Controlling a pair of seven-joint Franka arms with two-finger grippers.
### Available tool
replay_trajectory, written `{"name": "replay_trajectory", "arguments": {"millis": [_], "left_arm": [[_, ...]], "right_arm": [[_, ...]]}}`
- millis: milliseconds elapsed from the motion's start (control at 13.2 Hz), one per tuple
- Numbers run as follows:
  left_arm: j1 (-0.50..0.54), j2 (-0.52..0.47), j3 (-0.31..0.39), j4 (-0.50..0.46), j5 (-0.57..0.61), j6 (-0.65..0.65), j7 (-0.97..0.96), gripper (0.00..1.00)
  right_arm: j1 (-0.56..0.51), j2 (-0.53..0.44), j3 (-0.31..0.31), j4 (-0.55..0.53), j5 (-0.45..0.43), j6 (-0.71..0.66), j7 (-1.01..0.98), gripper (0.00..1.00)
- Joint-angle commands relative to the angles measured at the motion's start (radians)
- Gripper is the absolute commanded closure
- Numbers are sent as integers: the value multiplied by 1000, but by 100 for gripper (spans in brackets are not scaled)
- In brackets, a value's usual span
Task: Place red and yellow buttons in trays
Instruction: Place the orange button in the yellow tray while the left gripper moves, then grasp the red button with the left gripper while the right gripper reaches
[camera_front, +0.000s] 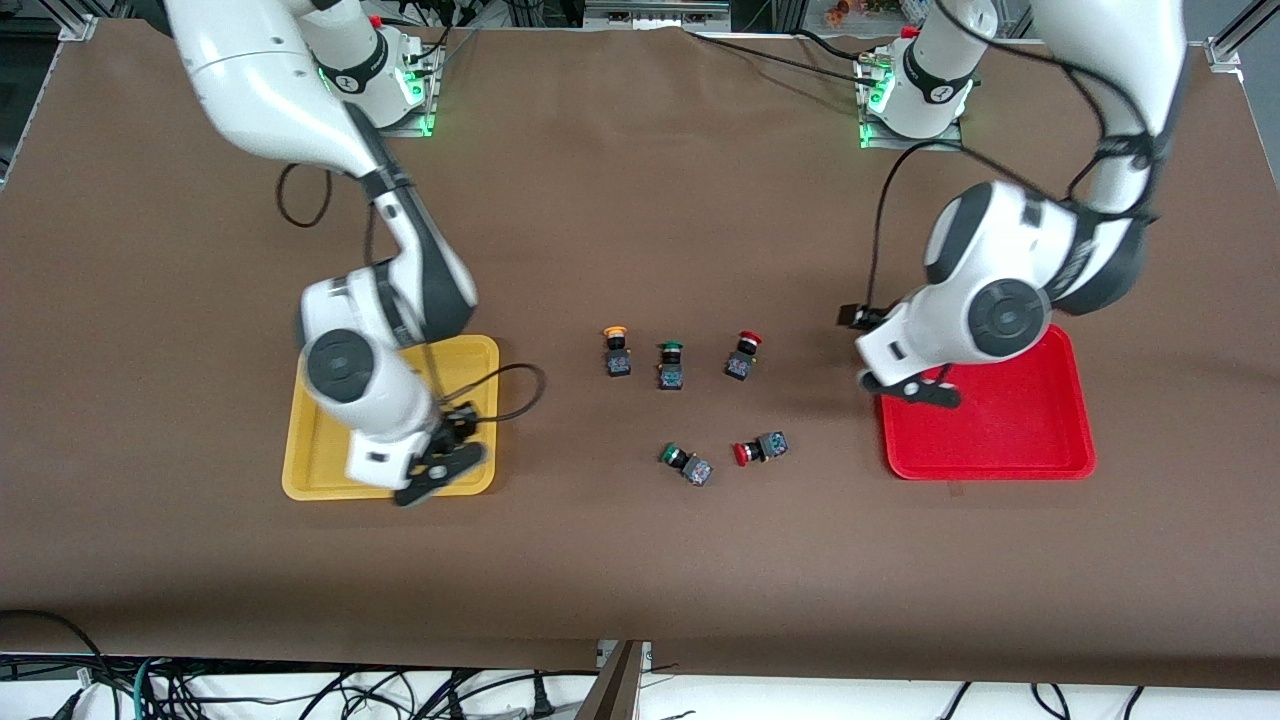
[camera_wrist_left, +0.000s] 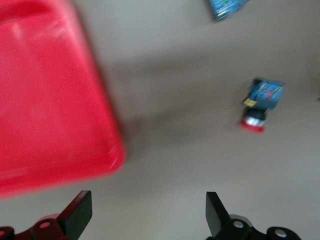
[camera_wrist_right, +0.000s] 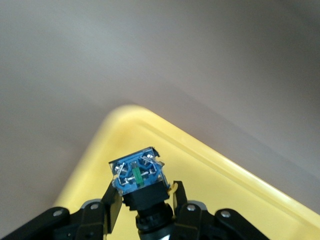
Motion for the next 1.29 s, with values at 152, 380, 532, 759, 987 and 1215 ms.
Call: {"name": "replay_trajectory", "arguments": {"millis": [152,380,532,759,987,1215], "left_arm": [[-144,108,-36,25,-6,158,23,0],[-189,163,-30,19,76,276,-14,0],[-211,211,-32,11,81,377,-34,0],[-220,228,-29,11,107,396,-51,0],[-222,245,-30,11,134,424,-51,0],[-211,277,-32,11,134,427,-40,52]], "right_arm": [[-110,-41,0,-148,102,13,-49,25],[-87,-87,12,-112,127,-128,114,19],[-26,-86,55,-85,136,-135,338,19],[69,-28,94,-83,203,-10,639,19],[187,27,94,-94,259,132,826,19],[258,73,95,-94,289,216,944,19]]}}
